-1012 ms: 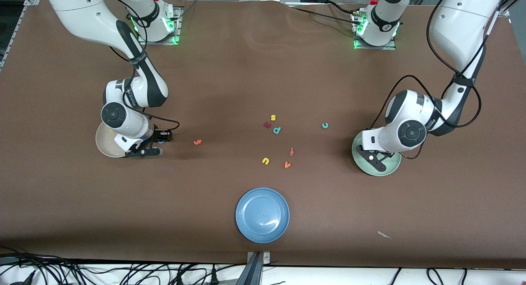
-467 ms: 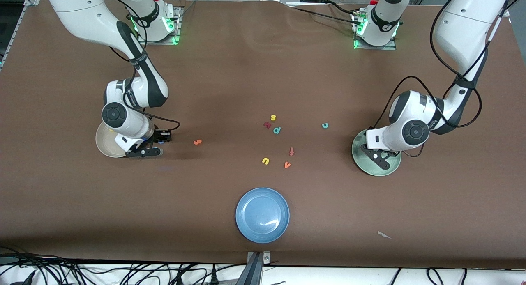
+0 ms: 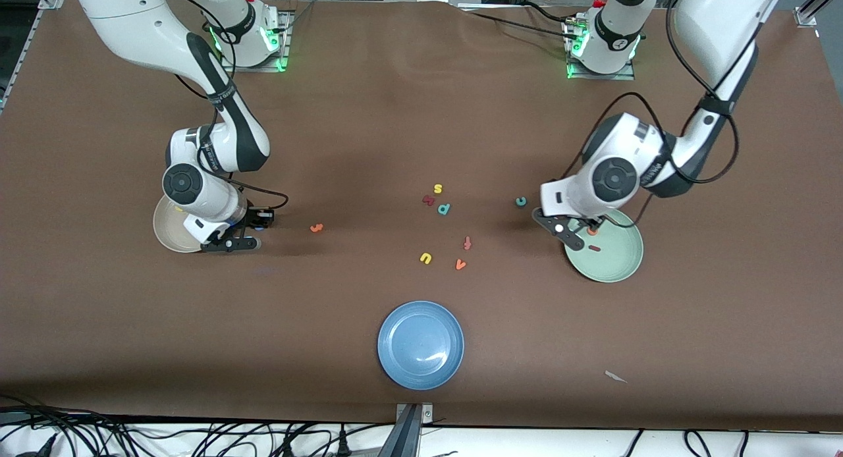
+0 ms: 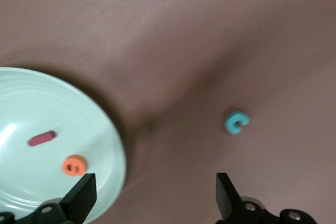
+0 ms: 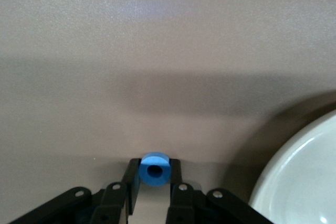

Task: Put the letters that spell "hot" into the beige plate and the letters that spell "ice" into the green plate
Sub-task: 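Grasp the teal letter with the left gripper while the right gripper drops blue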

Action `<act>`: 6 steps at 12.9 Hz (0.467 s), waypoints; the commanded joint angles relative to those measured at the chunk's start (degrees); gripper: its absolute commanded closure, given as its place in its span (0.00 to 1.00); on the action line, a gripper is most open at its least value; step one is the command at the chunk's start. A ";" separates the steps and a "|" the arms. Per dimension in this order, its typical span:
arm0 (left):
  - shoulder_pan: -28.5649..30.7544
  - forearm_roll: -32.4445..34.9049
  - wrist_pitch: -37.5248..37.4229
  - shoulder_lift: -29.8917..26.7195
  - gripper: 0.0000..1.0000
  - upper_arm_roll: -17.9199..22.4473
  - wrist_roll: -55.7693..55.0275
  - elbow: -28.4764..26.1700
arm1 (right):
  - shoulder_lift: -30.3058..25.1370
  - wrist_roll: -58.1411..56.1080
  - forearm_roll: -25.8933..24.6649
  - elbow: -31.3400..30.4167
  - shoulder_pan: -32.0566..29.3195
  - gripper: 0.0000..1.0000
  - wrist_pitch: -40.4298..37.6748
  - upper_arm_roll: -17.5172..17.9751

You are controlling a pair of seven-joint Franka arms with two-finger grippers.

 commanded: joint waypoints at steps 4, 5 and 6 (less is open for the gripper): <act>-6.83 0.74 0.23 3.66 0.00 -0.15 -23.67 -0.30 | -0.16 0.02 0.97 -0.17 -0.20 0.85 0.42 0.18; -6.75 0.73 0.23 3.93 0.00 -0.15 -26.57 -0.74 | -0.78 0.02 0.97 0.18 -0.20 0.85 0.25 0.18; -7.36 0.73 0.23 4.63 0.00 -0.24 -29.73 -0.74 | -1.74 1.41 0.97 0.88 -0.20 0.85 -1.76 0.18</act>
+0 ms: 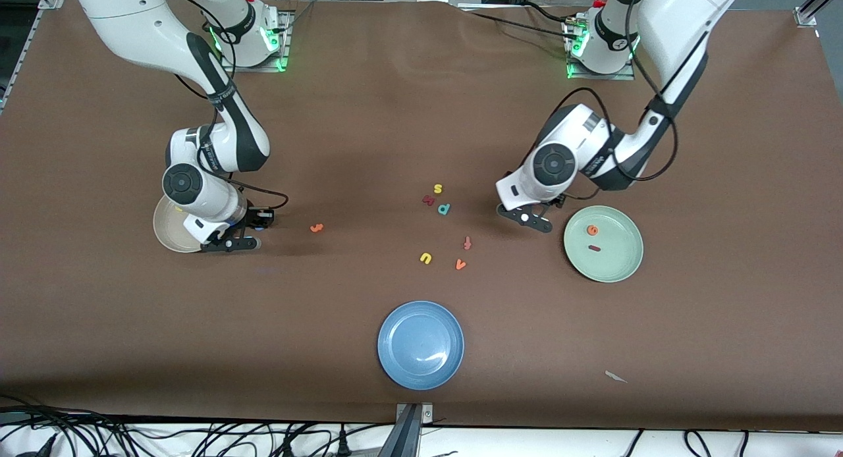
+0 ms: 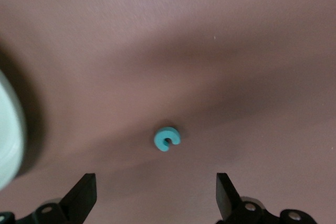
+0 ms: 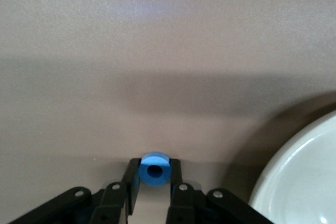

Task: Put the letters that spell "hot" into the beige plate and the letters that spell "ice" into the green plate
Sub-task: 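Grasp the teal letter with the left gripper while the right gripper drops blue, then drop the teal letter on the green plate while the right gripper grasps the orange letter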

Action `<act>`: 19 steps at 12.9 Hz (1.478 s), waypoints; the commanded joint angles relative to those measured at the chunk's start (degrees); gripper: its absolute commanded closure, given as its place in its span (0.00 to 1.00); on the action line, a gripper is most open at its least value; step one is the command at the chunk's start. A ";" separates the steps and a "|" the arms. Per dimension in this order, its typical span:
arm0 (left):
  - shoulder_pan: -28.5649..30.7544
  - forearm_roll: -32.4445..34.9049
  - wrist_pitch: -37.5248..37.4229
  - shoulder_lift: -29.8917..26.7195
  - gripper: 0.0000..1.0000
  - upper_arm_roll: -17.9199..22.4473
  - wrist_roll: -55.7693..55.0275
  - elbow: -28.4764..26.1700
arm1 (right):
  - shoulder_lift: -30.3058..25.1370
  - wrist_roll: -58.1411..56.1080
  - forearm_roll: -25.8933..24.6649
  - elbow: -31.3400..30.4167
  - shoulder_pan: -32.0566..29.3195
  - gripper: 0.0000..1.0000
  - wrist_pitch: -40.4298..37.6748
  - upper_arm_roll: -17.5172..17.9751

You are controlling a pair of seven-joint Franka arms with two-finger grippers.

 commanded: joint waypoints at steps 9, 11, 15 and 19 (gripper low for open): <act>1.33 1.53 4.87 4.92 0.42 0.16 -10.73 -0.16 | -8.38 -5.51 -0.18 3.92 -0.27 0.85 -23.90 -9.38; 1.51 1.53 5.48 5.80 0.43 0.16 -10.73 -0.33 | -7.24 -8.78 -0.18 2.24 -0.45 0.85 -23.19 -11.24; 1.68 1.53 7.24 6.77 0.48 0.07 -10.82 -0.42 | -4.25 -13.09 -0.18 -0.14 -2.03 0.82 -16.69 -12.12; 1.68 1.53 7.07 6.51 0.94 0.16 -10.73 -0.42 | -5.38 -12.40 0.08 0.12 -2.03 0.13 -17.47 -12.12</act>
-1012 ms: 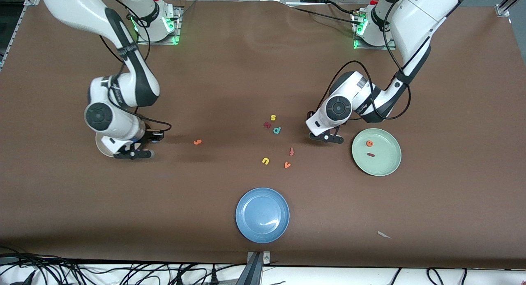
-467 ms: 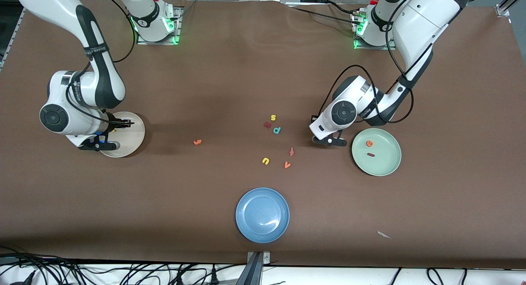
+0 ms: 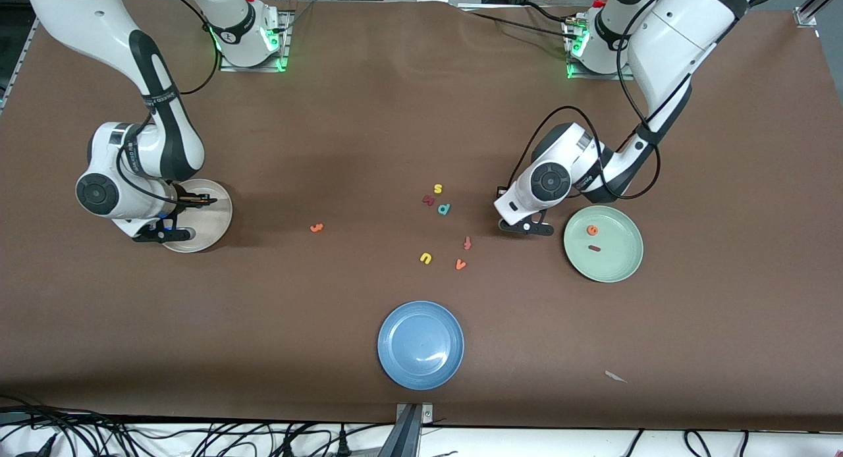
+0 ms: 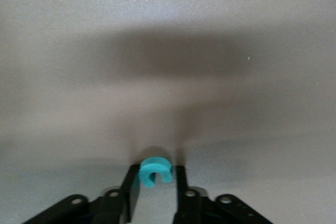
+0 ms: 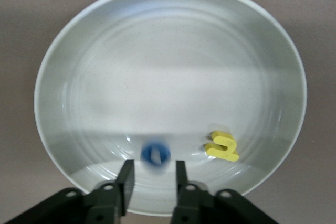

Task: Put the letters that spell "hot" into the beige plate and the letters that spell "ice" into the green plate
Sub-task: 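Drop the teal letter on the green plate while the right gripper grasps the orange letter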

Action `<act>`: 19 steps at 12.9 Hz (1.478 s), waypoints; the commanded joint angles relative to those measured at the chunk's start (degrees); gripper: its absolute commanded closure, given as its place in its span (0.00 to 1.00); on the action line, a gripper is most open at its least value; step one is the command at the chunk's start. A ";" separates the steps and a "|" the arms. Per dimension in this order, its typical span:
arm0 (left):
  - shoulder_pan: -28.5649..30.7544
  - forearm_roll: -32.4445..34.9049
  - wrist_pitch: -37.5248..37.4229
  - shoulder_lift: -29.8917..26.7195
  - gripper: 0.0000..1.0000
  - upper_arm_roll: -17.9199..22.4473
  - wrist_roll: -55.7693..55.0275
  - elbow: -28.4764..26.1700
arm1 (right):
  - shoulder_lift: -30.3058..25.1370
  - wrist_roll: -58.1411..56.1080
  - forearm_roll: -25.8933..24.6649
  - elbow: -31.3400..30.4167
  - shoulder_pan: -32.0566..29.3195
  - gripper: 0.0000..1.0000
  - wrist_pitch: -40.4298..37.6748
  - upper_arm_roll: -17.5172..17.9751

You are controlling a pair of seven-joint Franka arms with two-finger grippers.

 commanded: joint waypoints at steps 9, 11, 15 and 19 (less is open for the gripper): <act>0.82 1.26 0.03 -4.17 0.97 -0.87 -0.12 1.21 | -5.55 21.98 0.12 4.92 0.59 0.04 -1.21 15.26; 2.22 1.79 -1.19 -4.43 0.98 -0.78 1.88 1.82 | -5.11 14.19 0.11 5.19 0.94 0.01 0.02 18.69; 7.05 0.91 -11.91 -6.10 1.00 -0.96 16.82 6.74 | -1.78 21.03 0.90 5.36 3.05 0.01 5.55 19.85; 13.55 1.78 -13.07 -6.28 1.00 -0.78 29.38 7.80 | 1.03 27.93 0.72 5.54 5.33 0.01 9.60 19.76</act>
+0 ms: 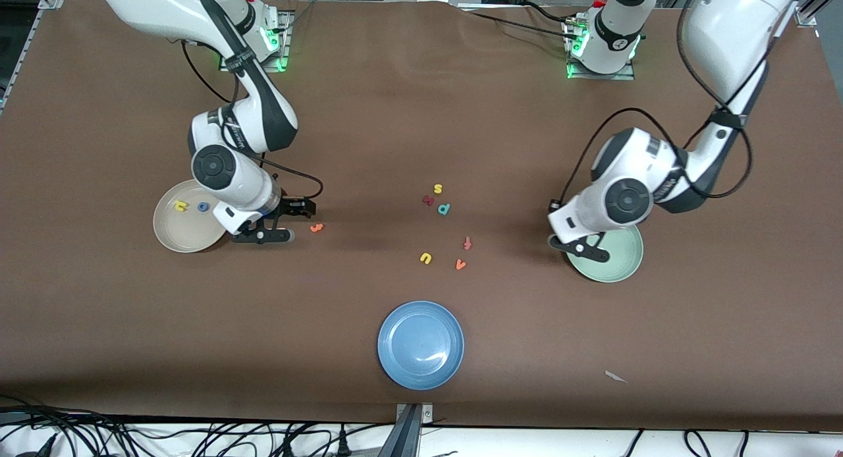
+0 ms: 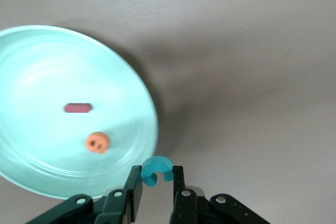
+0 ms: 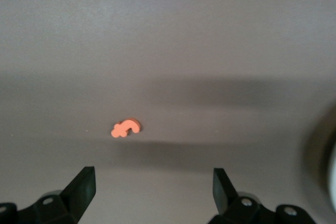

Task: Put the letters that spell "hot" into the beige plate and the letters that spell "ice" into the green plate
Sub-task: 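Drop the teal letter on the green plate while the right gripper grasps the orange letter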

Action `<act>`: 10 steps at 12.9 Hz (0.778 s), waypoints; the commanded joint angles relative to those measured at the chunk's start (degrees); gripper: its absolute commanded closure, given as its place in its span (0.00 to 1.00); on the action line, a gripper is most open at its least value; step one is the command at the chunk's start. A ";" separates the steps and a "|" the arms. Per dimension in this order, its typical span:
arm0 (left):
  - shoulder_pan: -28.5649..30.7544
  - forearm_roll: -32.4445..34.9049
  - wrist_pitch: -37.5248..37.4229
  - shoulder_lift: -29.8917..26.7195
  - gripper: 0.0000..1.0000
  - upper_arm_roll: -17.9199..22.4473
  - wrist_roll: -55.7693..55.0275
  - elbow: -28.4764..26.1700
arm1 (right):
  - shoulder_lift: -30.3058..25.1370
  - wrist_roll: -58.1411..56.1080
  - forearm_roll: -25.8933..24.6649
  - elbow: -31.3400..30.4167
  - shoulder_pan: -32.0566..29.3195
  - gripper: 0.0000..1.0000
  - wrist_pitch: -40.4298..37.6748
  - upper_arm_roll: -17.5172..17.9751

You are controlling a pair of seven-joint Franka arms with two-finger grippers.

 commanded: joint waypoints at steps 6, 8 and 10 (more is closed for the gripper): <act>4.89 10.82 2.72 6.10 1.00 5.48 18.48 6.78 | 6.47 3.84 -9.58 0.20 3.50 0.02 9.26 -0.01; 4.89 11.71 7.73 8.65 1.00 6.01 18.67 6.79 | 7.01 3.66 -9.67 0.02 3.59 0.05 10.24 0.08; 5.24 11.54 7.84 9.28 1.00 6.19 18.67 6.17 | 7.01 3.57 -9.67 -0.50 4.03 0.13 11.20 0.08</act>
